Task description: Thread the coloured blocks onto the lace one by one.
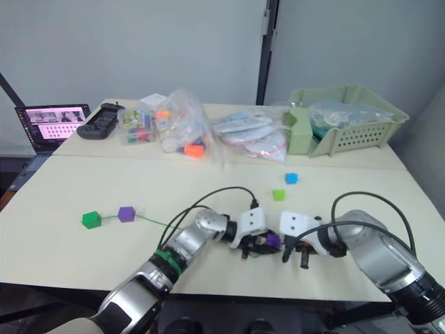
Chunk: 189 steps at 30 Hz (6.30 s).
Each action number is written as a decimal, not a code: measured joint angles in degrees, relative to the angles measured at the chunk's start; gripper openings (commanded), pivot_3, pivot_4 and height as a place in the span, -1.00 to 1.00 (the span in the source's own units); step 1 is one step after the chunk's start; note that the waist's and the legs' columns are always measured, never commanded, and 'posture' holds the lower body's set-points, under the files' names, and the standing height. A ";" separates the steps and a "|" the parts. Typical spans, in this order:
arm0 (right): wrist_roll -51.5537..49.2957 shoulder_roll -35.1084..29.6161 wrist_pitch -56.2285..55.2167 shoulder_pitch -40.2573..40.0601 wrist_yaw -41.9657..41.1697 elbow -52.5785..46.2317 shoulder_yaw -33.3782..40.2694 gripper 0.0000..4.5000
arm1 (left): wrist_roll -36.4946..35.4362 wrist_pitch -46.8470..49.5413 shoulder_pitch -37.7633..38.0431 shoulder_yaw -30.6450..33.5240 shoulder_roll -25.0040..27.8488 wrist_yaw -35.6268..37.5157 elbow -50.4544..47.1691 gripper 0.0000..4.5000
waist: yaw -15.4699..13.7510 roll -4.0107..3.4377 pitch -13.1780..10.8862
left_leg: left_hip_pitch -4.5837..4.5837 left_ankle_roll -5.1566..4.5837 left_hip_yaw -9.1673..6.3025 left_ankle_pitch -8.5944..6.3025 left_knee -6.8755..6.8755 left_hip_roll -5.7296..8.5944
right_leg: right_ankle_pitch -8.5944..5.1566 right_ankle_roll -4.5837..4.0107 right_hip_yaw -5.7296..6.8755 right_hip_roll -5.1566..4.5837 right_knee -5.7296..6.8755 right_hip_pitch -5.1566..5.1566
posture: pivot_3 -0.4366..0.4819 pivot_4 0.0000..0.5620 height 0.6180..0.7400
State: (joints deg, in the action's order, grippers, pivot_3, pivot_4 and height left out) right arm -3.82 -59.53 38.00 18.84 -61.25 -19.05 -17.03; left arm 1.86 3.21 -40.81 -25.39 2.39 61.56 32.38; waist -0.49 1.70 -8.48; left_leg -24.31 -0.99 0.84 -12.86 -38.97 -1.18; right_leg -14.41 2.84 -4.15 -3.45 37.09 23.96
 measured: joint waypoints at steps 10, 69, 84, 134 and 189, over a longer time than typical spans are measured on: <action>0.11 -0.71 -1.15 0.04 -2.47 3.49 1.60 -1.00 | -2.31 8.20 6.14 4.70 14.13 1.88 -16.82 -0.38 | 0.01 -0.01 0.00 | 0.00 0.00 0.01 0.00 -0.02 -0.02 | 0.00 0.00 0.01 -0.02 0.01 -0.01 | -0.05 -0.47 0.91; -2.02 0.97 -0.78 2.72 -5.41 3.76 3.73 -1.00 | -11.44 -18.95 -9.11 27.12 42.44 29.43 21.47 0.97 | 0.71 0.06 -0.04 | -0.07 0.01 0.41 0.00 0.00 -0.37 | 0.01 -0.06 0.15 0.07 0.06 0.21 | -0.05 -0.47 0.91; -2.14 4.48 3.86 6.00 -6.21 -2.29 -0.45 -1.00 | -12.98 -1.88 7.74 13.07 18.40 14.62 -18.54 0.97 | 1.12 0.06 -0.04 | -0.04 0.01 0.32 0.00 -0.02 -0.37 | 0.04 -0.10 0.10 0.12 0.11 0.16 | -0.05 -0.47 0.91; -5.93 5.88 10.45 9.16 -3.52 -6.30 -2.65 -1.00 | -10.96 0.83 7.04 4.57 9.17 7.09 -15.65 -0.99 | 1.04 0.06 -0.04 | -0.03 0.01 0.30 0.00 -0.02 -0.33 | 0.04 -0.10 0.09 0.10 0.06 0.15 | -0.05 -0.47 0.91; -17.75 3.99 18.14 2.27 6.62 -5.61 22.06 0.99 | -11.44 -1.66 3.56 9.01 11.59 6.81 -11.91 -1.00 | 0.39 0.07 -0.04 | -0.02 0.01 0.30 0.00 -0.01 -0.32 | 0.03 -0.10 0.07 0.10 0.00 0.11 | -0.05 -0.47 0.91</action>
State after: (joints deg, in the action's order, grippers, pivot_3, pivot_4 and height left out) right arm -21.56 -55.54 56.15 21.11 -54.63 -24.66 5.04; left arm -9.57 1.54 -37.26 -16.38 13.98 68.38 20.48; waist -0.10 1.77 -8.53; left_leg -24.33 -0.98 1.14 -12.86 -38.98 -1.50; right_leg -14.37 2.74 -4.08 -3.35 37.09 24.08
